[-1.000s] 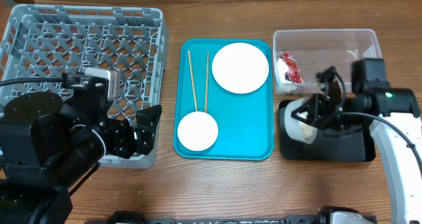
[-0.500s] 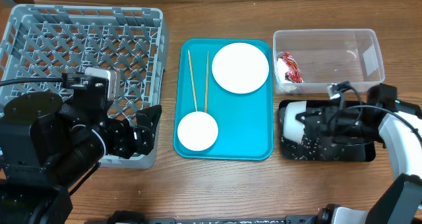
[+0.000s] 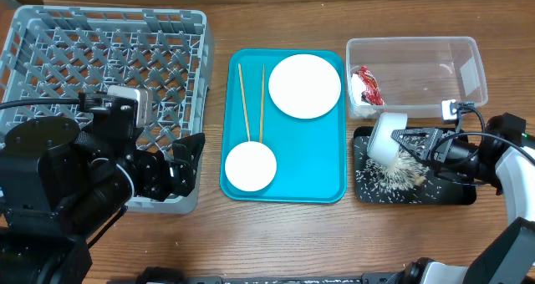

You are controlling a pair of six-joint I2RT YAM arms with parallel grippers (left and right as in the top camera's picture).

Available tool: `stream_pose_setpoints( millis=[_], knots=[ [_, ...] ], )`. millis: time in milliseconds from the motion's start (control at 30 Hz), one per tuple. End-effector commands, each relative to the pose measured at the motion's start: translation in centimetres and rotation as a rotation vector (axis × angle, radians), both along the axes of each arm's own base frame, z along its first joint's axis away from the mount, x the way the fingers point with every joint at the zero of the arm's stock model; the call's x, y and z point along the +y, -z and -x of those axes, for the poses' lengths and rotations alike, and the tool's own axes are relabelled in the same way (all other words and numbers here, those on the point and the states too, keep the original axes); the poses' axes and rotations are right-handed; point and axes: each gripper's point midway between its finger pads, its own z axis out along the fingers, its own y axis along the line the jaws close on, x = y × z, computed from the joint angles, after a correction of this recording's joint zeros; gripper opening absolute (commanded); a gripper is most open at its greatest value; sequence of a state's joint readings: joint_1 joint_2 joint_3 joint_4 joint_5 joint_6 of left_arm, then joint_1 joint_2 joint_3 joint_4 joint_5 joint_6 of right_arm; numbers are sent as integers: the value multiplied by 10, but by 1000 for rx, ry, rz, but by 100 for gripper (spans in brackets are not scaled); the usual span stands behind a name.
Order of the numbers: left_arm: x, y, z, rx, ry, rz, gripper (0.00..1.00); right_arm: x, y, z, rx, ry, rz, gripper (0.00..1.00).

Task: Sort waste into correct bins and load items into the dishwasher
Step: 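Tip the grey bowl over the black tray to pour out rice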

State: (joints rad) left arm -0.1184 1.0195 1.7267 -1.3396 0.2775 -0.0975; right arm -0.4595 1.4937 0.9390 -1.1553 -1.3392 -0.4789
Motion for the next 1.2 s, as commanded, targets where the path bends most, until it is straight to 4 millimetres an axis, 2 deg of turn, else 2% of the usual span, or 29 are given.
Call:
stream_pose_setpoints(
  millis=[0,300,367,500,633,733,967,1033,1067,1100,1167],
  knots=[
    [-3,-1,1,-5,17,1,100,0,-8,-1,-67,1,-23,4],
    [-3,-1,1,-5,17,1,100,1,-28,-3,-80,21,-148,4],
    [-3,-1,1,-5,17,1,100,0,-28,-4,-101,19,-135,4],
    [-3,-1,1,-5,17,1,100,-2,-35,-4,-55,39,-202,4],
    [-3,-1,1,-5,17,1,100,-7,-31,-4,16,63,-218,4],
    [-3,-1,1,-5,18,1,100,-13,-17,-4,58,80,-150,4],
    [-3,-1,1,-5,17,1,100,-21,-16,1,115,125,-166,4],
    [-3,-1,1,-5,17,1,100,-30,1,-2,147,142,-81,4],
    [-3,-1,1,-5,17,1,100,-33,5,-1,223,167,-98,4],
    [-3,-1,1,-5,17,1,100,-32,-2,0,231,169,-147,4],
    [-3,-1,1,-5,17,1,100,-25,-25,5,65,144,-190,4]
  ],
)
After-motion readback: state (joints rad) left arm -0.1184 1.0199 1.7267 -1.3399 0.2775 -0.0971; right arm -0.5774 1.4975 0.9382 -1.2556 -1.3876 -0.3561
